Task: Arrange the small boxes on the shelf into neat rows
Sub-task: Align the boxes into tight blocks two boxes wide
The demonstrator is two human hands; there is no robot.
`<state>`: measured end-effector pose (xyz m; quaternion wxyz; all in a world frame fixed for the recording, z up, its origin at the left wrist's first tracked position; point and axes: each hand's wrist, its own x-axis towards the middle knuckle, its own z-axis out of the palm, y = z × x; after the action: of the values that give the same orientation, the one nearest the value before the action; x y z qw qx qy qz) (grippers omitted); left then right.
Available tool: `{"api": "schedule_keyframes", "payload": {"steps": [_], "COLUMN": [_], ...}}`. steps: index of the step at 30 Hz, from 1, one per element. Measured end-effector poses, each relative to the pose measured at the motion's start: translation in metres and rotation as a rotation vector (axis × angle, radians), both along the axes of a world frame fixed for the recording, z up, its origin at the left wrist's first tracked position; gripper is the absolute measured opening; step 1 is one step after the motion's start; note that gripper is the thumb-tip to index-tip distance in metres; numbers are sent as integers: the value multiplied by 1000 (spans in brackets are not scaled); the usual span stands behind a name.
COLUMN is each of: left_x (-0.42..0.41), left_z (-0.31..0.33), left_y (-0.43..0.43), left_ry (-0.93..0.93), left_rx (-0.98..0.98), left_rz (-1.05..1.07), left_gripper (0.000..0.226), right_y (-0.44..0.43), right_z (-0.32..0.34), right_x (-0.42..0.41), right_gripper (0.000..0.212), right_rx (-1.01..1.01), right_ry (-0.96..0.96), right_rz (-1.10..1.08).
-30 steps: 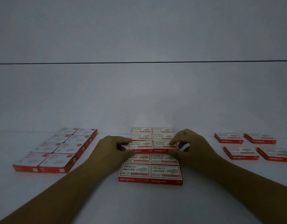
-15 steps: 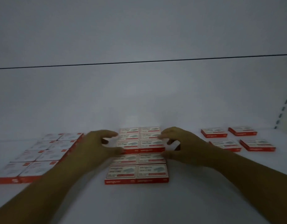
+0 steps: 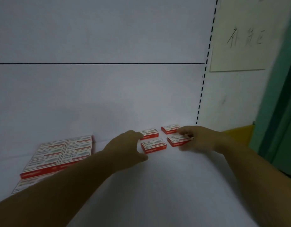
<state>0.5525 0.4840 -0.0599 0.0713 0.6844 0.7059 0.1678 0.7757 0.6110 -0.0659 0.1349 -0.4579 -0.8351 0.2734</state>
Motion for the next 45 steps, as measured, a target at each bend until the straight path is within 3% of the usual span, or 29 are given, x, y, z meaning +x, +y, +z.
{"api": "schedule_keyframes", "payload": {"steps": [2, 6, 14, 18, 21, 26, 32, 39, 45], "left_x": [2, 0, -29, -55, -82, -139, -162, -166, -166], "left_z": [-6, -14, 1, 20, 31, 35, 12, -1, -11], "left_y": [14, 32, -4, -42, -82, -158, -197, -190, -184], "left_ry": [-20, -18, 94, 112, 122, -65, -149, -187, -284], "left_rx": [-28, -28, 367, 446, 416, 319, 202, 186, 221], "left_rz": [28, 91, 76, 41, 27, 159, 284, 413, 521], "left_gripper": [60, 49, 39, 39, 39, 29, 28, 28, 11], "right_y": [6, 11, -20, -55, -84, -118, -139, -138, -137], "right_z": [-5, -8, 11, 16, 25, 41, 9, -17, -23], "right_x": [1, -4, -23, -45, -70, -125, -176, -190, -194], "right_gripper": [68, 51, 50, 48, 39, 36, 39, 38, 27], "right_rx": [65, 227, 356, 446, 502, 512, 505, 425, 338], "right_ry": [-23, -13, 335, 387, 322, 279, 148, 236, 329], "right_rz": [7, 23, 75, 130, 248, 413, 533, 516, 476]}}
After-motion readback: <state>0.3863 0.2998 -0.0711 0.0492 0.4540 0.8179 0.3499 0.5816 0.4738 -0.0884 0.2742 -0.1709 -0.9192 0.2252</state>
